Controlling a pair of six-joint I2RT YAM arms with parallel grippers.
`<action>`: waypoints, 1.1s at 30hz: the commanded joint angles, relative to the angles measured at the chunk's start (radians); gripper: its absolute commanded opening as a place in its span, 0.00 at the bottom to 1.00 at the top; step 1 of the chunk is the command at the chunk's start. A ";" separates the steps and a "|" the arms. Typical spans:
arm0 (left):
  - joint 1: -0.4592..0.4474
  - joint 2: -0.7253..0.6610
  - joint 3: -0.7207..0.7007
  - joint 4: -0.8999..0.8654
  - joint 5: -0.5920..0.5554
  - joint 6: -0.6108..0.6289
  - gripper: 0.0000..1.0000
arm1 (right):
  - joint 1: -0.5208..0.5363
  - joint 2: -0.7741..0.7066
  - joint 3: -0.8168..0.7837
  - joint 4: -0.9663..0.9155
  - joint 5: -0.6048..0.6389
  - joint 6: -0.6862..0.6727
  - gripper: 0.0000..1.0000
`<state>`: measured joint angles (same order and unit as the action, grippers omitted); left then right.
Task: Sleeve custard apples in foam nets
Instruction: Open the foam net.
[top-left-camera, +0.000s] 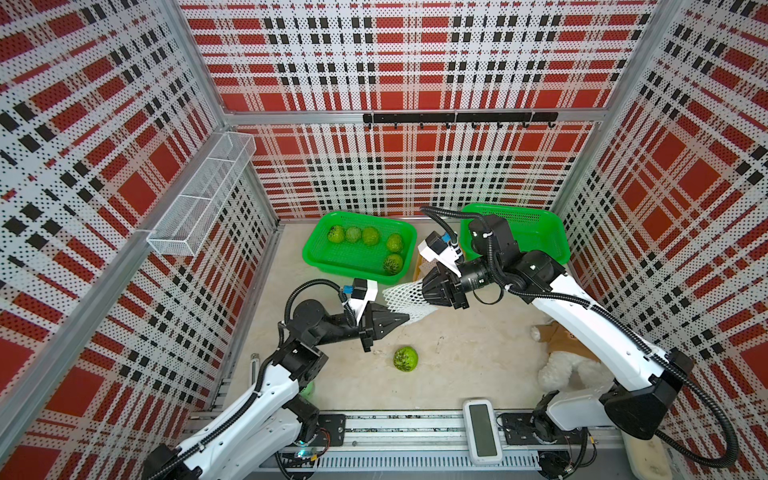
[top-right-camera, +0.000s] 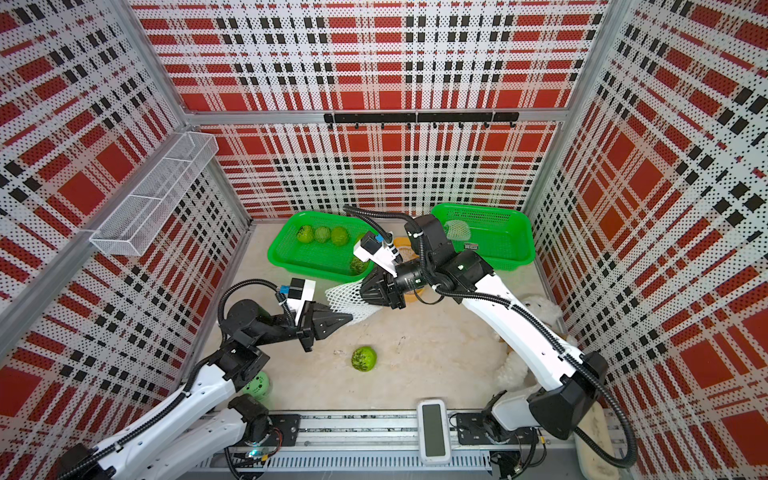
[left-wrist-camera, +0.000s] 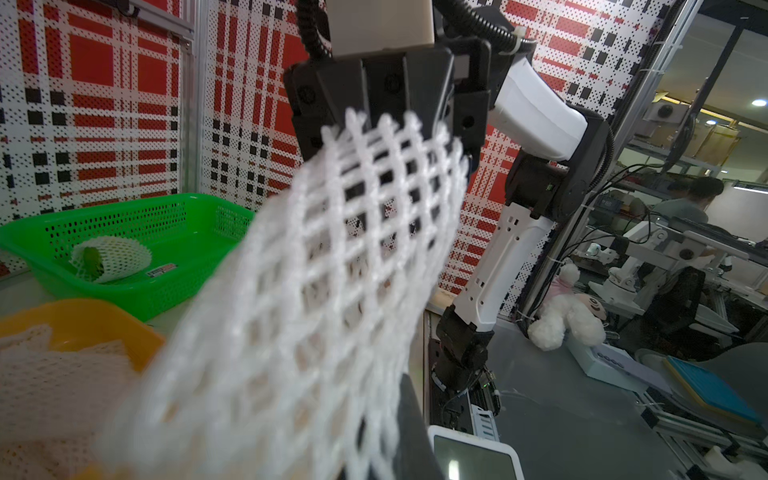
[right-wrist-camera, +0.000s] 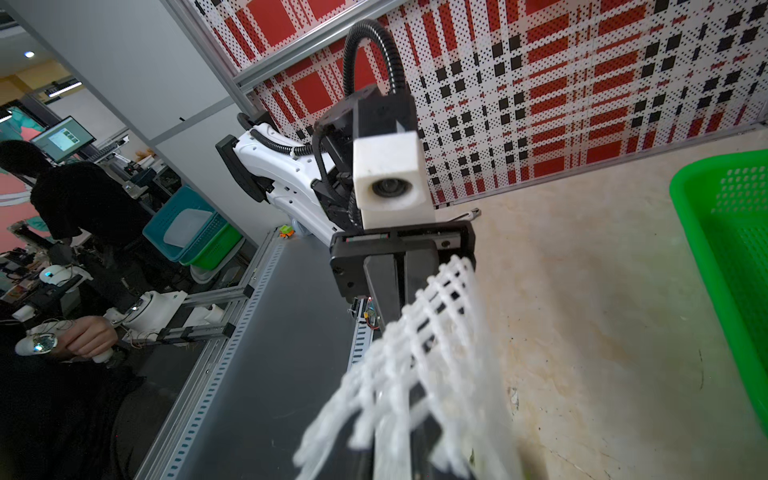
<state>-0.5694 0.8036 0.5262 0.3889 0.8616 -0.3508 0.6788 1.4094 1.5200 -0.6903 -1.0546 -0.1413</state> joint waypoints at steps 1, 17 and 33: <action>-0.017 -0.030 0.067 -0.165 -0.039 0.055 0.00 | 0.001 0.013 -0.033 0.077 -0.011 0.016 0.44; -0.030 0.128 0.502 -1.243 -0.183 0.214 0.00 | -0.107 -0.125 -0.315 0.374 0.194 0.187 1.00; -0.066 0.287 0.593 -1.631 -0.393 0.116 0.00 | -0.213 -0.210 -0.501 0.339 0.497 0.146 1.00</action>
<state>-0.6163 1.0641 1.0779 -1.1374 0.5835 -0.2115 0.4477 1.2343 1.0592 -0.3332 -0.7029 0.0872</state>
